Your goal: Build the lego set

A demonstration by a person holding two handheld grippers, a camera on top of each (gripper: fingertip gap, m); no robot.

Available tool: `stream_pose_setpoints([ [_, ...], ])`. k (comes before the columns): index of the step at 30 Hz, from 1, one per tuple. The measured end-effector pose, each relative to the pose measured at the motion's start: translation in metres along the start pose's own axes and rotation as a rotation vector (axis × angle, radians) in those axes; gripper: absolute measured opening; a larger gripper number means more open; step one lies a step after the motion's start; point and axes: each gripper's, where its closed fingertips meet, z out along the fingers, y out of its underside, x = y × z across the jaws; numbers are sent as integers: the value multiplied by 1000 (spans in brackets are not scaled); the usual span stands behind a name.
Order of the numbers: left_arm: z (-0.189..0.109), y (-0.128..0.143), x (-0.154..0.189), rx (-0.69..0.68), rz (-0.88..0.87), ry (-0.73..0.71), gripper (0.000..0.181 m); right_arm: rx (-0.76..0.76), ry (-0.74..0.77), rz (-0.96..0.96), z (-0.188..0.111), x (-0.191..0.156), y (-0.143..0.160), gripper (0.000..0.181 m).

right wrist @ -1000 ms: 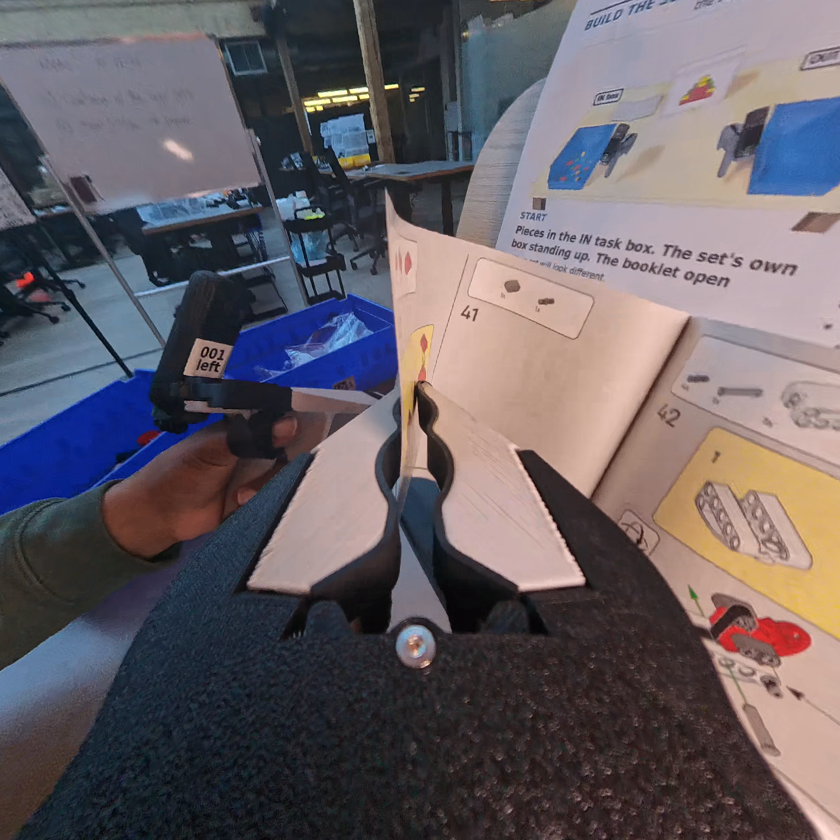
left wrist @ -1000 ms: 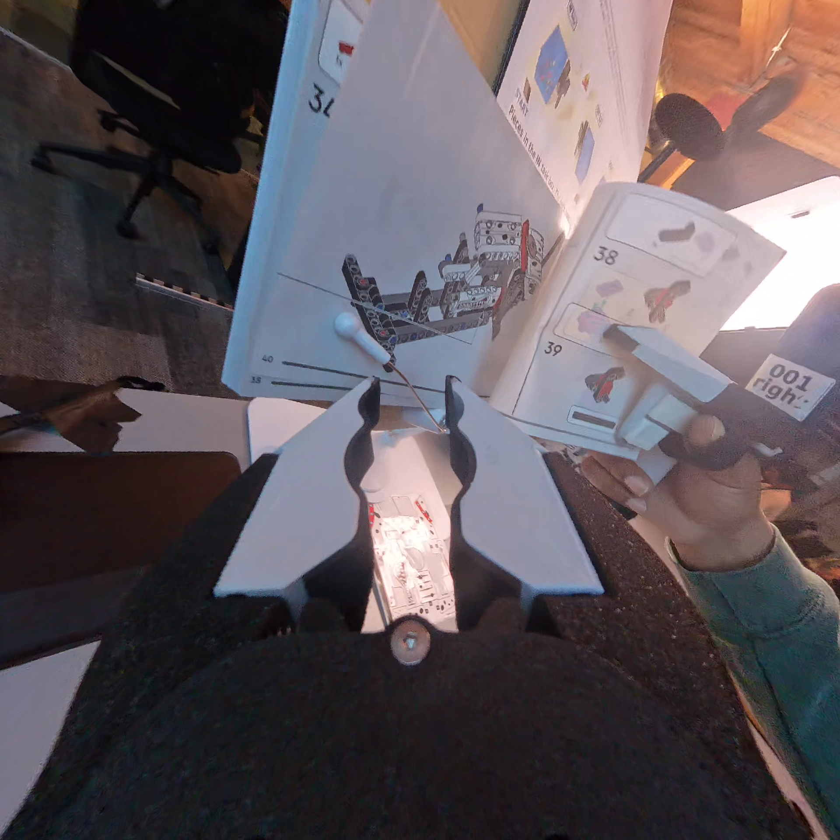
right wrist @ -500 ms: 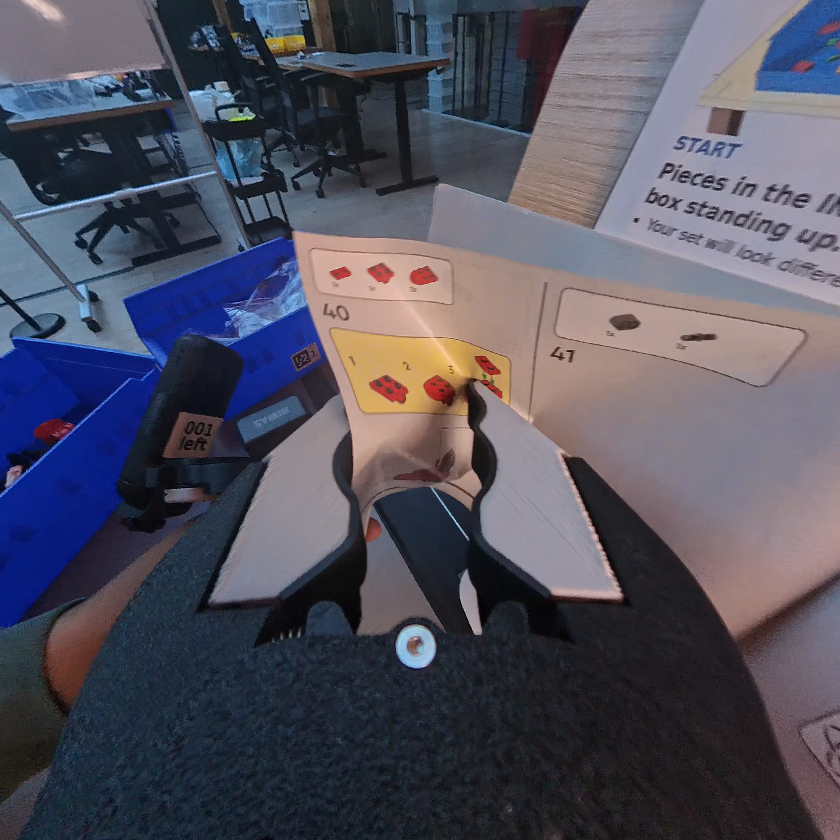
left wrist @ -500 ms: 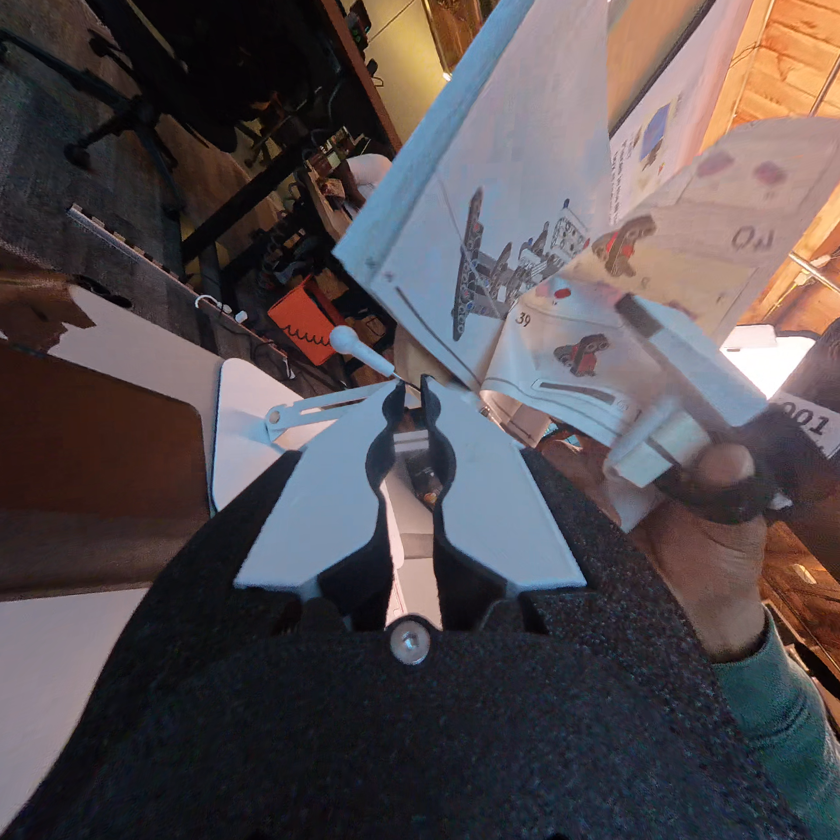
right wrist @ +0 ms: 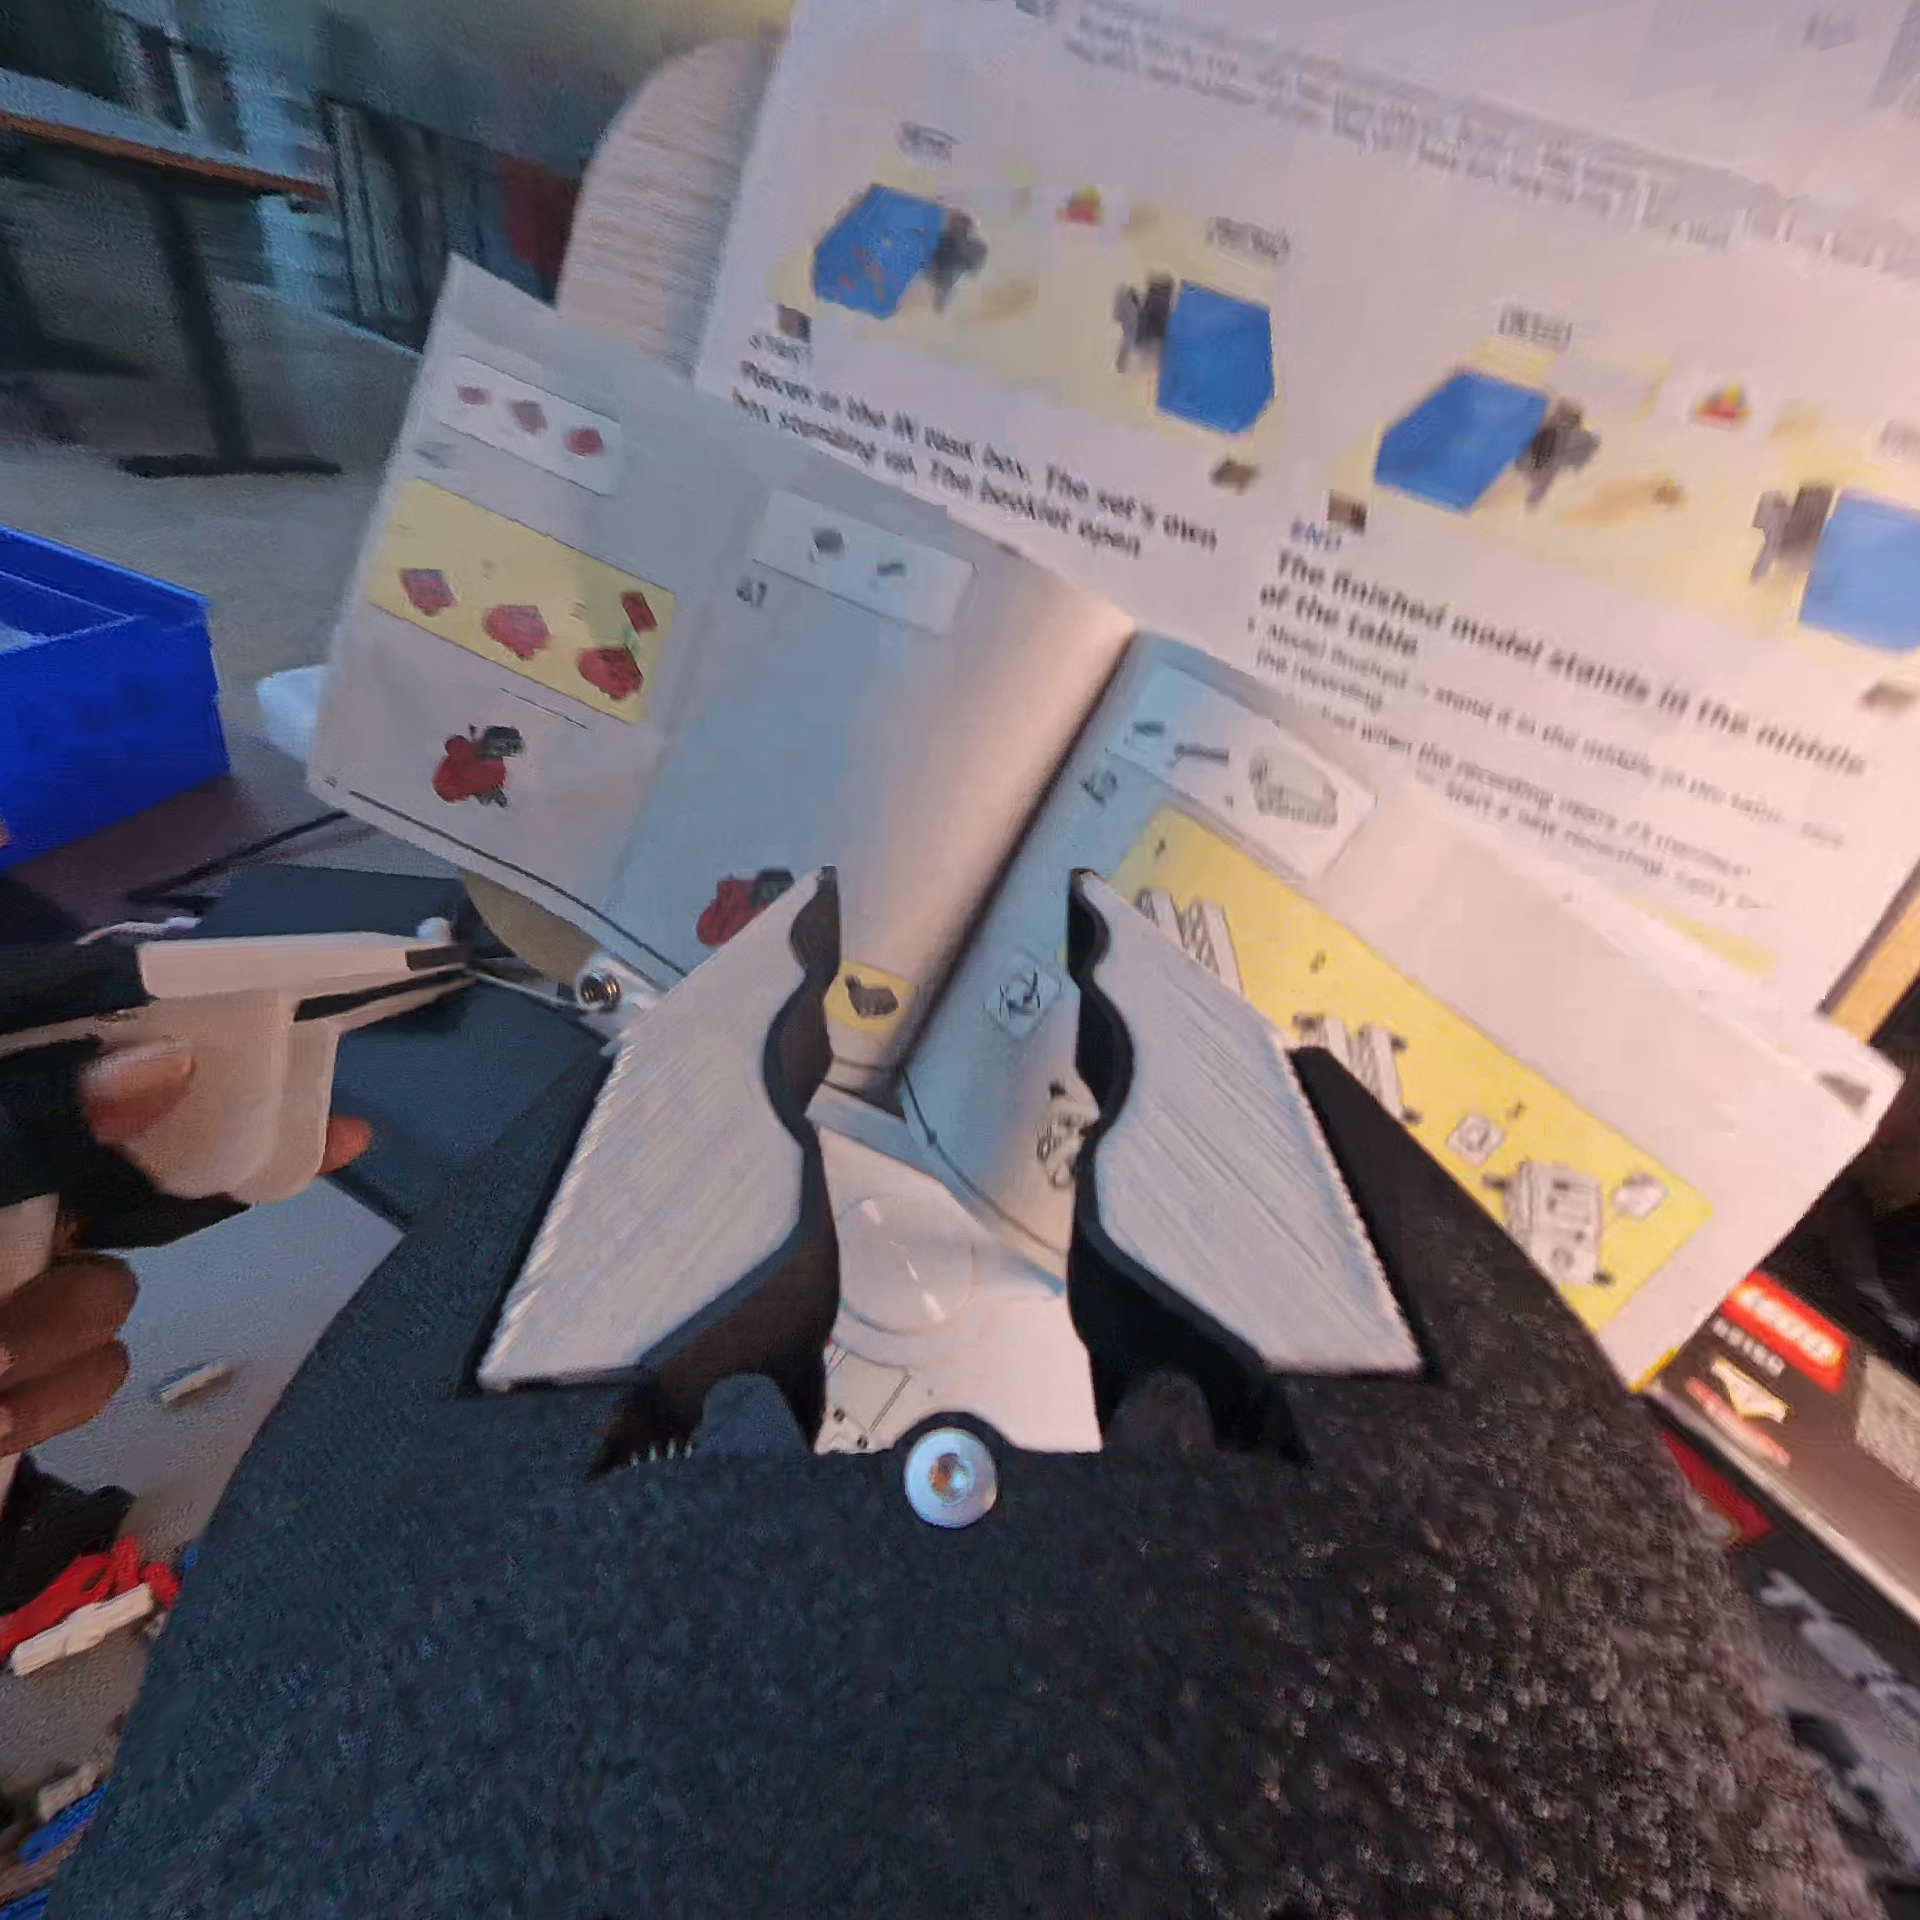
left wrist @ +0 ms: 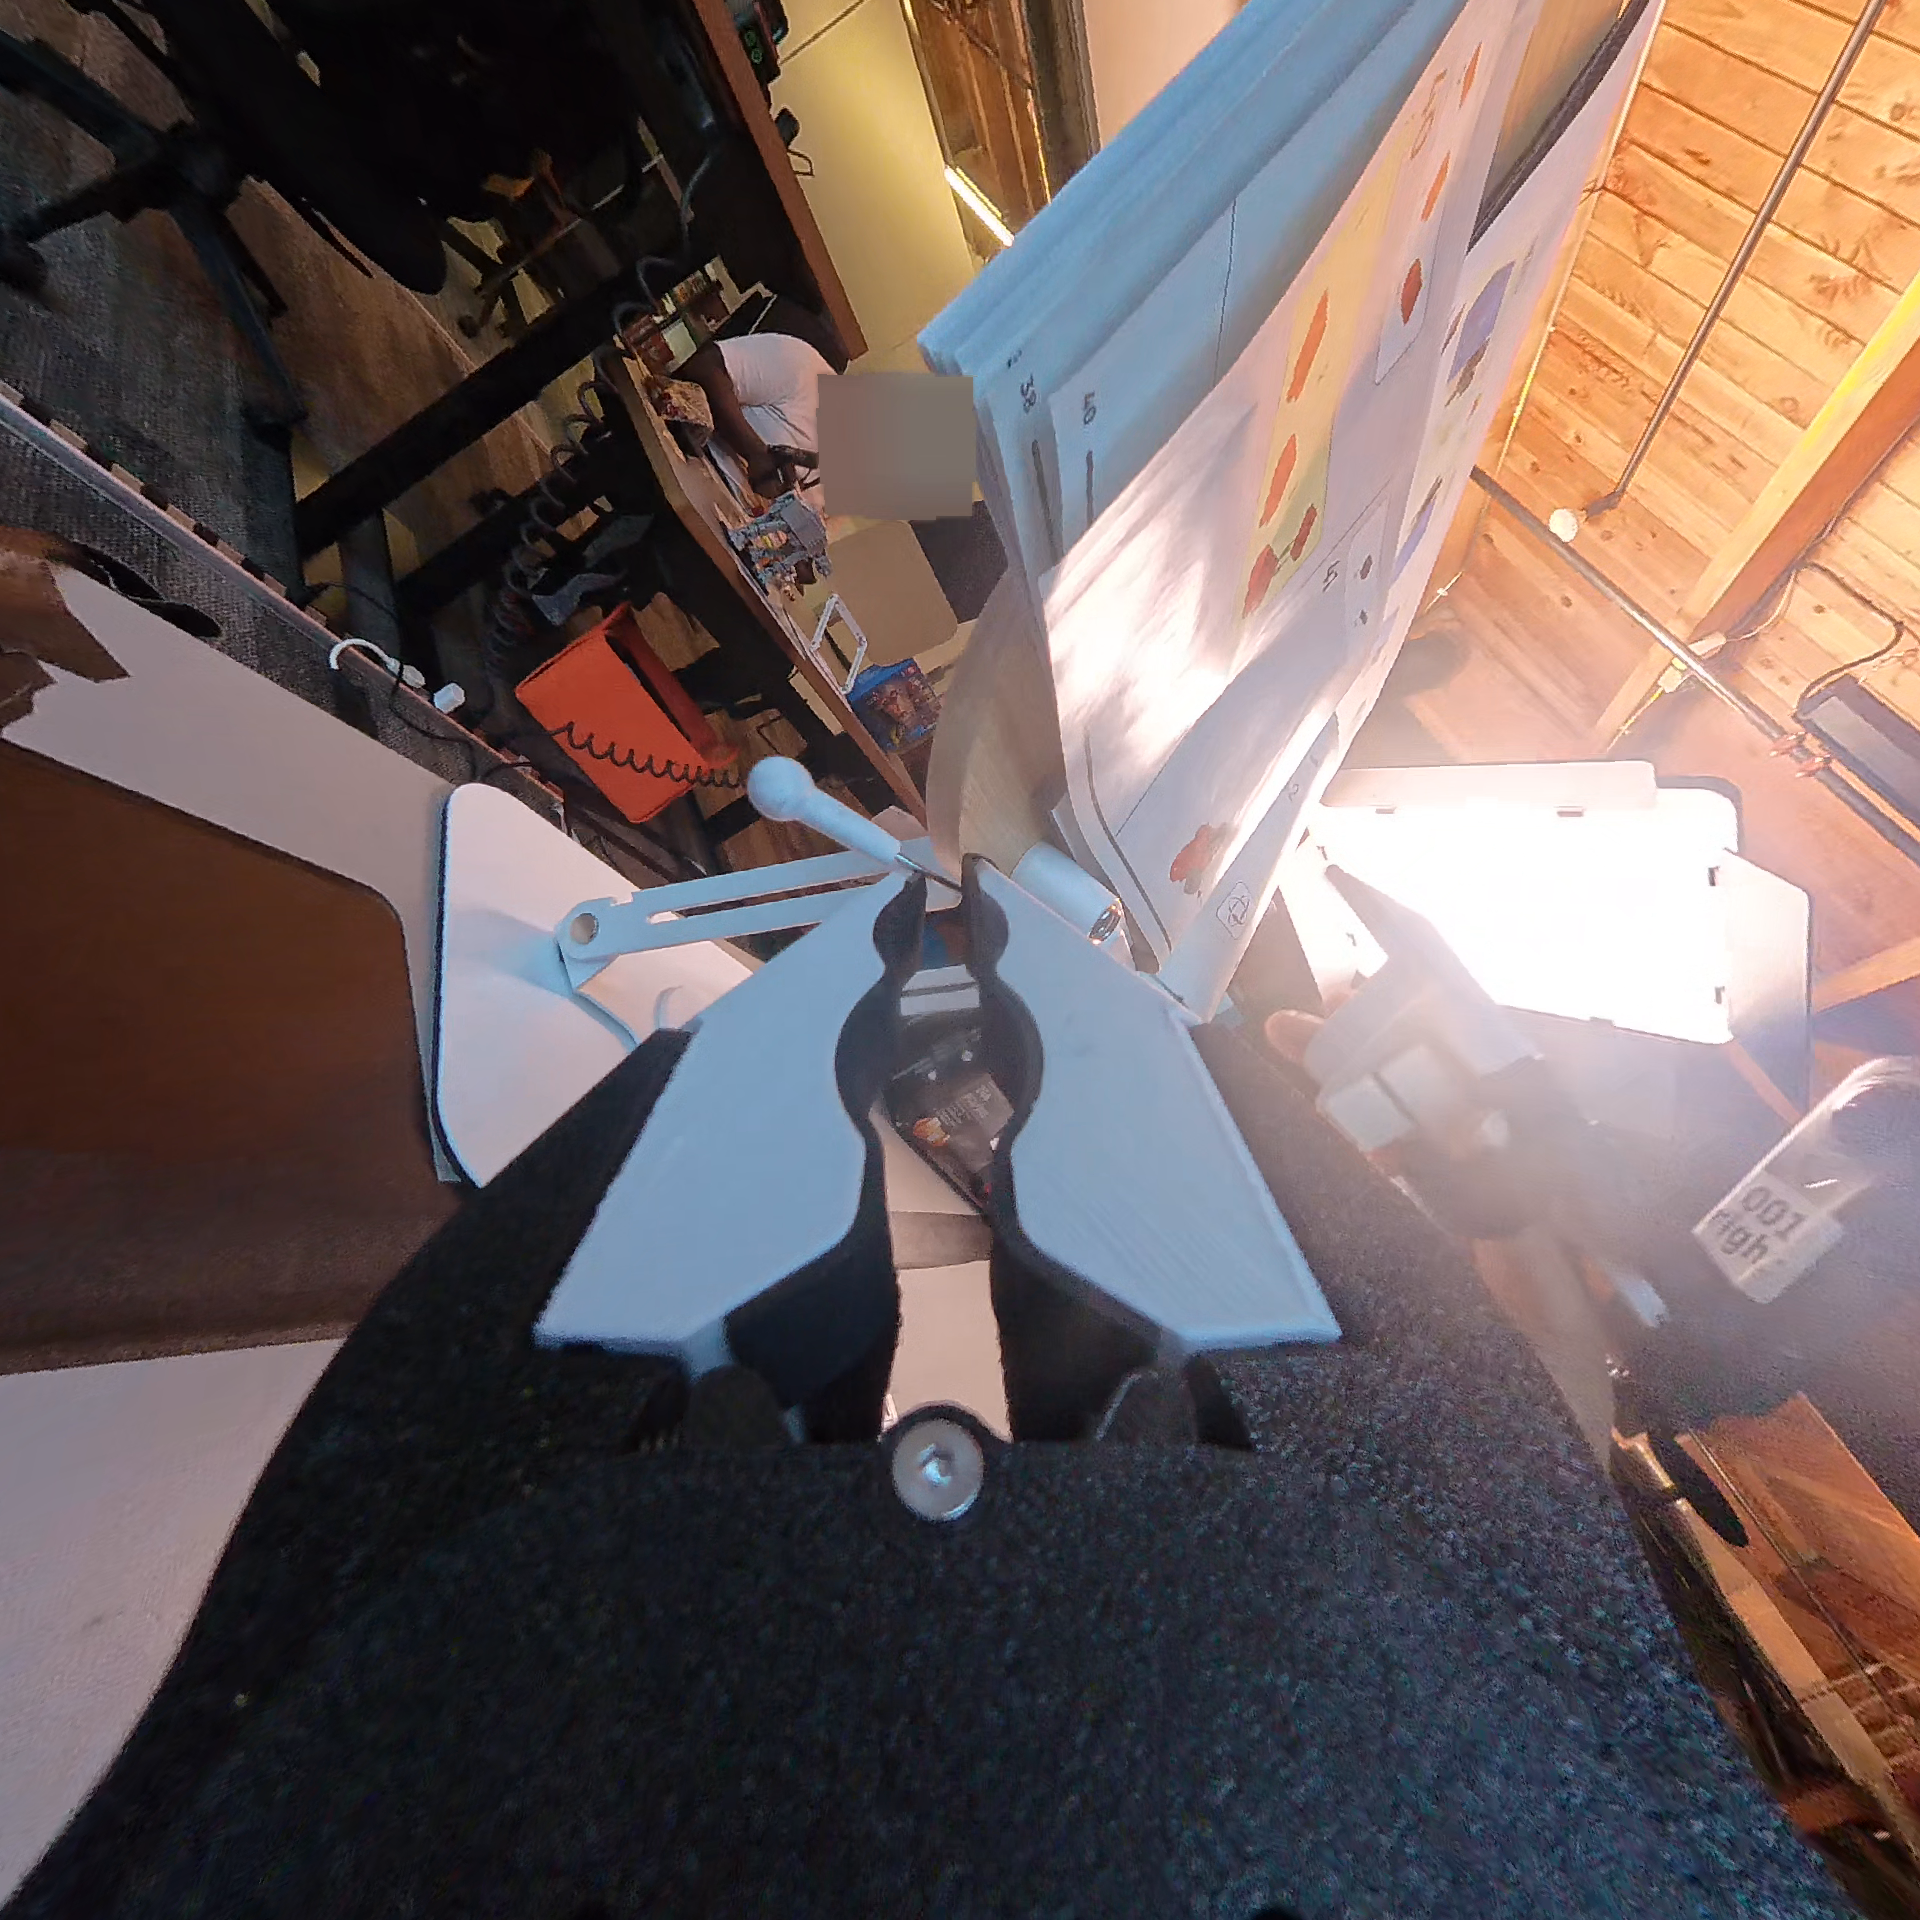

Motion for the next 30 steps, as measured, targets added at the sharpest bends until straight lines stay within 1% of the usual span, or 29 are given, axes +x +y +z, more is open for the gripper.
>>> stream_pose_setpoints([
  [2,1,0,0,13,-2,4,6,-79,11,51,8,0,27,73],
  [3,1,0,0,21,-5,5,6,-97,38,46,13,1,33,81],
  [4,0,0,0,27,-5,4,6,-97,66,42,18,4,34,83],
  [7,-3,1,2,27,2,7,6,-105,128,22,36,10,33,99],
  [11,-7,5,6,-3,19,28,5,-94,141,-127,45,10,25,101],
  [15,-9,3,9,26,5,59,4,-93,151,-132,43,8,26,101],
  [20,-11,6,10,116,-110,99,3,-75,168,-73,41,2,33,102],
  [21,-12,6,11,133,-95,97,3,-76,169,-73,40,2,33,102],
  [23,-14,2,20,166,11,82,3,-83,168,-76,40,2,34,101],
  [27,-9,-10,40,178,192,23,2,-83,166,-66,41,0,34,102],
  [30,-2,-14,50,170,235,-1,1,-71,169,-41,42,-2,34,103],
])
